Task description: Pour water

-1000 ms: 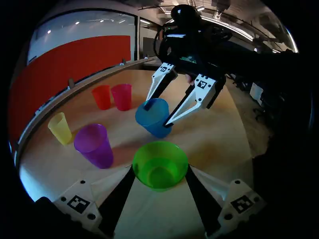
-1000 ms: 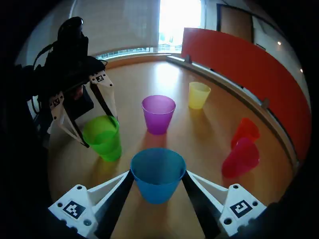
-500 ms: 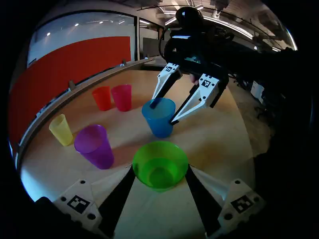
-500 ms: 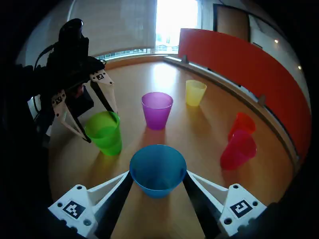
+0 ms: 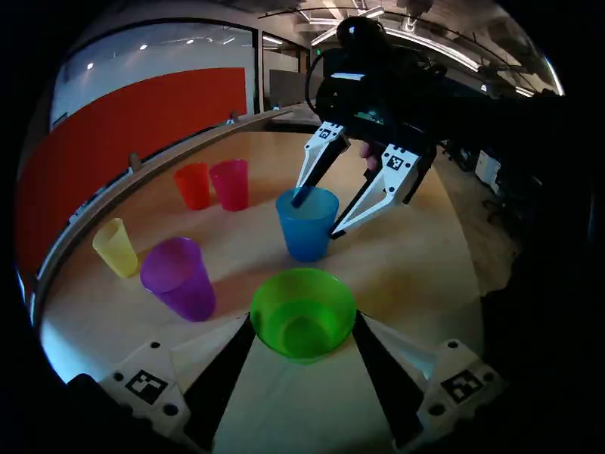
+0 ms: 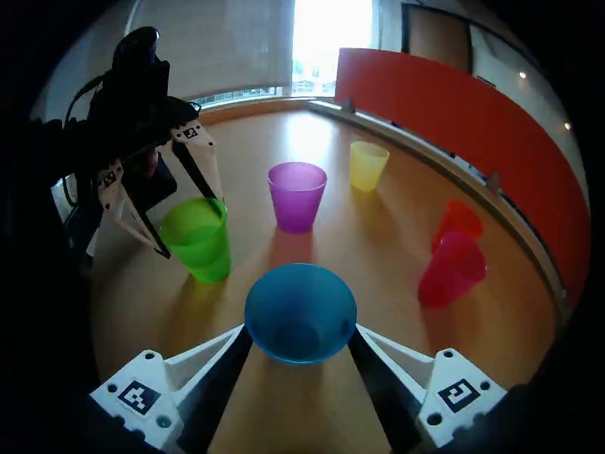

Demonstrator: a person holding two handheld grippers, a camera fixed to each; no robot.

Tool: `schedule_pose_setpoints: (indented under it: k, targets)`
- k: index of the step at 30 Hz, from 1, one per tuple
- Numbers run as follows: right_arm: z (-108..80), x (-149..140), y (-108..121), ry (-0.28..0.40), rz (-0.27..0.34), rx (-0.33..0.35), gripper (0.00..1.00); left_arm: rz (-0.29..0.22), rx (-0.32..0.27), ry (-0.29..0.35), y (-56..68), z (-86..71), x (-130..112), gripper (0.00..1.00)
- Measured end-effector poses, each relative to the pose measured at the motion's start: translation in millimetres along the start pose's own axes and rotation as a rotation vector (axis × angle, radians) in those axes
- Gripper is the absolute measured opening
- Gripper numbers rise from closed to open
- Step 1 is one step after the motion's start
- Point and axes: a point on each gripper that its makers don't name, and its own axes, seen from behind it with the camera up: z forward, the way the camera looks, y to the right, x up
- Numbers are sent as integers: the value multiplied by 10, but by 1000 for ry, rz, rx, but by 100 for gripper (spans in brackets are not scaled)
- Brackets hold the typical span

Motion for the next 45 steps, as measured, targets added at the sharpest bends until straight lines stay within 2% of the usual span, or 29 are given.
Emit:
schedule_pose_setpoints:
  k: [8,15,24,36,45]
  targets:
    - [16,-25,-15,-3,5,-1,100,-10,-11,-14,10,12,-21,94]
    - [12,-28,-12,-3,9,-7,100,-36,0,-8,-41,10,-25,95]
    - [-16,-113,-28,-17,15,-15,100,-36,17,-22,-65,-32,-97,96]
    - [-102,-234,-65,-30,16,-34,100,-33,28,-63,-28,-143,-252,96]
    - [-172,-298,-88,-25,35,-56,100,-52,67,-78,-102,-333,-351,96]
